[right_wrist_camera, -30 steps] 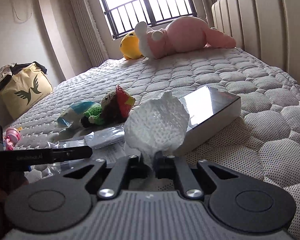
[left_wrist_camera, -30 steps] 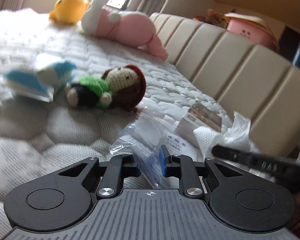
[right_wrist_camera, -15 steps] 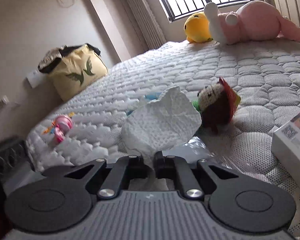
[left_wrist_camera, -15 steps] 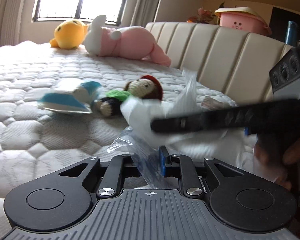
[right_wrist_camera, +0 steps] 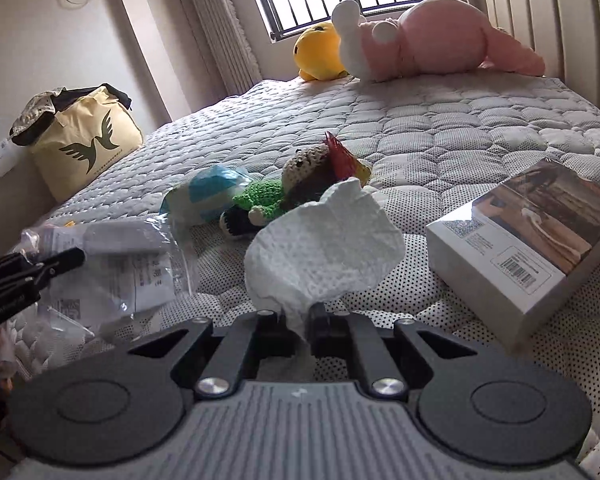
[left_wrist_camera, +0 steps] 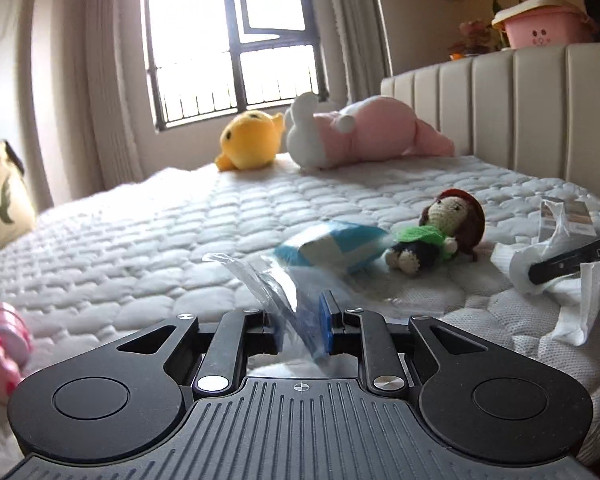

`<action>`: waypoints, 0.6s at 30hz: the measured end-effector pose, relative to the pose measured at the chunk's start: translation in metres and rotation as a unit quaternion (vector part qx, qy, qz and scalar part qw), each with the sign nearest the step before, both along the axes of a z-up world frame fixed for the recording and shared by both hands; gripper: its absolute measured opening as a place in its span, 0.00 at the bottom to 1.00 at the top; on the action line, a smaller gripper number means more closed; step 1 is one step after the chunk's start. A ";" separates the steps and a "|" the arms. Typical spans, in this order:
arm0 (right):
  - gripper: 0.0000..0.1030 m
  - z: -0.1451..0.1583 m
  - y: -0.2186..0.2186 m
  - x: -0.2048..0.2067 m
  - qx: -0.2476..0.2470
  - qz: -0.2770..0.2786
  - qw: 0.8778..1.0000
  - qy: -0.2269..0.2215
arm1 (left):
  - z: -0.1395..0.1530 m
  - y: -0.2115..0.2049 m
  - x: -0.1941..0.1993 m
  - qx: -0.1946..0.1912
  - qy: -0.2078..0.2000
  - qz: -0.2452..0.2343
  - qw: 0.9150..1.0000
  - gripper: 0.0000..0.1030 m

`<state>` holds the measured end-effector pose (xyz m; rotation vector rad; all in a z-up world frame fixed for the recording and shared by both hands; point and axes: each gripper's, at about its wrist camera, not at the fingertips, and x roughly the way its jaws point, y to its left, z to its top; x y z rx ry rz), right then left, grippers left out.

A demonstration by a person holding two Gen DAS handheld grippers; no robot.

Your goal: Organize objects

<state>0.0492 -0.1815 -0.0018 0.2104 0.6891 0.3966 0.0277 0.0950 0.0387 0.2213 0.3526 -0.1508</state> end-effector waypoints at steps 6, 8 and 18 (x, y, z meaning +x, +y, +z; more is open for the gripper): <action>0.07 0.019 -0.001 0.000 0.020 0.005 1.000 -0.024 | -0.004 -0.058 -0.025 0.058 -0.020 -0.121 0.991 0.28; 0.07 0.034 0.004 -0.002 0.020 0.018 0.999 -0.045 | -0.008 -0.075 -0.029 0.055 -0.013 -0.149 0.987 0.28; 0.08 0.060 0.065 0.002 0.041 0.155 0.986 -0.054 | -0.028 -0.100 -0.026 0.035 0.029 -0.191 0.981 0.38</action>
